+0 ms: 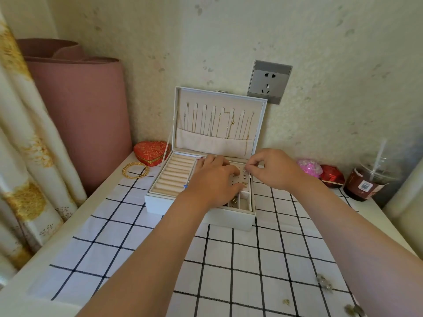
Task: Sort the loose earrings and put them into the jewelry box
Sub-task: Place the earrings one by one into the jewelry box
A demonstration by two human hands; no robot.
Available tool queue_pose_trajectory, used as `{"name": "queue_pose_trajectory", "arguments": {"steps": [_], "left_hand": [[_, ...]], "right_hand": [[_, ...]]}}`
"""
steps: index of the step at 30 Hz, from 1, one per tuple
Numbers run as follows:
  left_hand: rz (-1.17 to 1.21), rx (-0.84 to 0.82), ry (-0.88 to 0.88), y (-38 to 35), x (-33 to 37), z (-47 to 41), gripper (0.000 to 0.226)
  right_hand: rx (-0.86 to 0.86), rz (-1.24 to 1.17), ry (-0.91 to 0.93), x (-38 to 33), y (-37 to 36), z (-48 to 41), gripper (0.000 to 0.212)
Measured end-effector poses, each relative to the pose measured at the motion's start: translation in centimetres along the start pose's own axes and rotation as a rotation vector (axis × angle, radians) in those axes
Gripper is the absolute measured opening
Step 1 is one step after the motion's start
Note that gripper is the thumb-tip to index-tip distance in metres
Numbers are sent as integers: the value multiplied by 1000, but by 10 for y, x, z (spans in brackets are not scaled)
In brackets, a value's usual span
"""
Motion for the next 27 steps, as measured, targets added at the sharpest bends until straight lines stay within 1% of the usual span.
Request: {"name": "queue_pose_trajectory", "arguments": {"steps": [2,6,9,12,13,16,23,27], "left_hand": [[9,7,-4,1,1,0,47],[41,61,-36,9,9,3,45],[101,99,-69,15,24,10,38],[181,122,-145,18,46,21,24],[221,92,-157,20,55,25,19],[279,-89,-156,20,84,34,8],[236,-409,-227,-1,135,48,18],[207,-543,-262,-19,155,54,25]], "right_hand": [[-30,3,-11,1,2,2,11],[21,-12,-38,-2,22,13,12],[30,-19,-77,-7,41,34,11],[-78,35,-136,-8,48,68,10],[-123,45,-155,-8,48,80,11],[-192,59,-219,2,48,117,13],[-352,58,-358,17,58,179,12],[-444,75,-424,20,63,198,19]]}}
Point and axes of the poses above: each hand's wrist, its own z-axis away from the middle knuckle, its own y-axis out of the back of the hand, x = y × z, the point moved 2 cm from there along -z, towards the middle knuckle, and after that the axes turned 4 degrees about -y, right-handed, at the moved point
